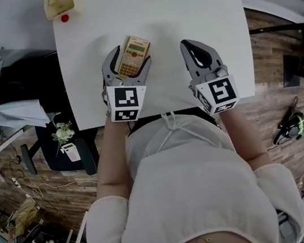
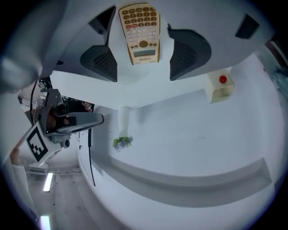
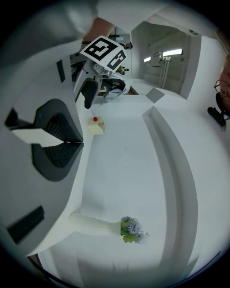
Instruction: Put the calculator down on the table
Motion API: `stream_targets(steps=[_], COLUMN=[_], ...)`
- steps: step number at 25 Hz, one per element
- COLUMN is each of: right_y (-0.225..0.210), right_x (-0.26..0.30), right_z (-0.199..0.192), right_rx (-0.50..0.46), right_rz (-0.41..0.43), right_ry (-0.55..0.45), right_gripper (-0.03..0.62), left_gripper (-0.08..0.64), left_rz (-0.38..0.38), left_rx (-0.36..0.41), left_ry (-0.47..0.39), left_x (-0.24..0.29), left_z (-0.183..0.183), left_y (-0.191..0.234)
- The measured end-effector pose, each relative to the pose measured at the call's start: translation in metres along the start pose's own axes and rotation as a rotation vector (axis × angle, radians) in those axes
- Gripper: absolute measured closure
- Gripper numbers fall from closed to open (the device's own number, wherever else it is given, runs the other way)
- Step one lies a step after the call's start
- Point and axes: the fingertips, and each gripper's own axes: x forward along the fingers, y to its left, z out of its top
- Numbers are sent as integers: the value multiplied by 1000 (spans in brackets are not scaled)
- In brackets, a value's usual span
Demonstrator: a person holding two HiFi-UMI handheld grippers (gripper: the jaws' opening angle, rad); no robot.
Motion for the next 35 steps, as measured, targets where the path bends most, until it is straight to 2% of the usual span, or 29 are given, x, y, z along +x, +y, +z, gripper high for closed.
stream_targets(steps=[2, 5, 11, 15, 19, 24, 29, 35], right_y=[1, 2, -3, -5, -6, -6, -7, -19], right_x=[-6, -16, -35, -42, -48, -56, -57, -57], right_z=[13, 31, 64, 80, 95, 107, 109, 114], right_rx=[-17, -40, -67, -73, -93, -138, -145, -120], right_rz=[3, 0, -9, -11, -13, -5, 13, -26], right_ry=[-28, -61, -139, -171, -217, -251, -254, -276], right_gripper=[586, 586, 585, 586, 586, 586, 588, 589], left_gripper=[233, 416, 491, 506, 528, 535, 535, 535], left_rz=[26, 93, 136, 131, 130, 130, 116, 117], left_rx=[6, -20, -6, 20, 14, 24, 12, 11], left_ry=[-71, -156, -285, -345, -414, -457, -441, -420], left_x=[-16, -40, -77, -99, -119, -131, -127, -120], left_z=[23, 53, 100, 121, 141, 154, 154, 153], left_y=[3, 15, 25, 24, 26, 25, 21, 19])
